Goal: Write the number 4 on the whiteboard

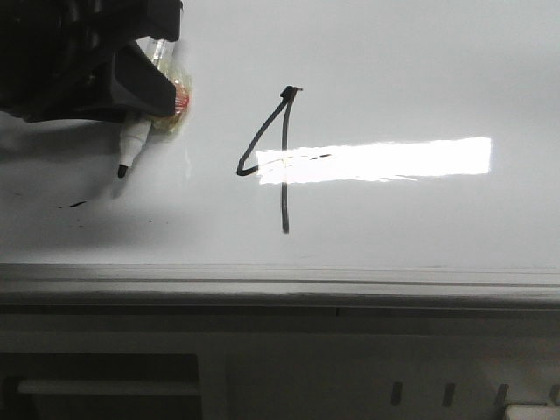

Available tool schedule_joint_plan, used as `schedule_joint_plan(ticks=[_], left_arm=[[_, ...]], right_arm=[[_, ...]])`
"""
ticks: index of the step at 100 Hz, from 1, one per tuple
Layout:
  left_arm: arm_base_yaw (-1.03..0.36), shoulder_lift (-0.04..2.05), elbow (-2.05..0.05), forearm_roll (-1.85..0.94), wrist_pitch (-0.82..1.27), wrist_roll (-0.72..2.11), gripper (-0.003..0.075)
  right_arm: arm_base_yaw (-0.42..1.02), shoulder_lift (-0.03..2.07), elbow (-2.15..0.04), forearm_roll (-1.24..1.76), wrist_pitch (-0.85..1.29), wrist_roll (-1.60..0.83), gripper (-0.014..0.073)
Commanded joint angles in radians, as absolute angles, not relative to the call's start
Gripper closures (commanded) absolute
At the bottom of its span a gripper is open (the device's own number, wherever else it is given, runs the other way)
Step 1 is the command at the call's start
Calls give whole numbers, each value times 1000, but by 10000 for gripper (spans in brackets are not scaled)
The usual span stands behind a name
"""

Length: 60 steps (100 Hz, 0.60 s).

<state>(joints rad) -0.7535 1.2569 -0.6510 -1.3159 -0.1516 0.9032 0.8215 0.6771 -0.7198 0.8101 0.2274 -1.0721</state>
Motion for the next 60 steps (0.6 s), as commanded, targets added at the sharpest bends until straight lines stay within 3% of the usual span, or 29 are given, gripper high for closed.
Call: schedule_joint_plan(ticks=[1, 42, 60], left_arm=[[-743, 1281, -665, -1321, -259, 899, 550], [-743, 1281, -665, -1321, -276, 899, 403], [-743, 1281, -665, -1321, -279, 899, 262]], right_arm=[[816, 673, -745, 830, 174, -1075, 658], [816, 673, -745, 830, 174, -1075, 658], [816, 673, -745, 830, 174, -1075, 658]])
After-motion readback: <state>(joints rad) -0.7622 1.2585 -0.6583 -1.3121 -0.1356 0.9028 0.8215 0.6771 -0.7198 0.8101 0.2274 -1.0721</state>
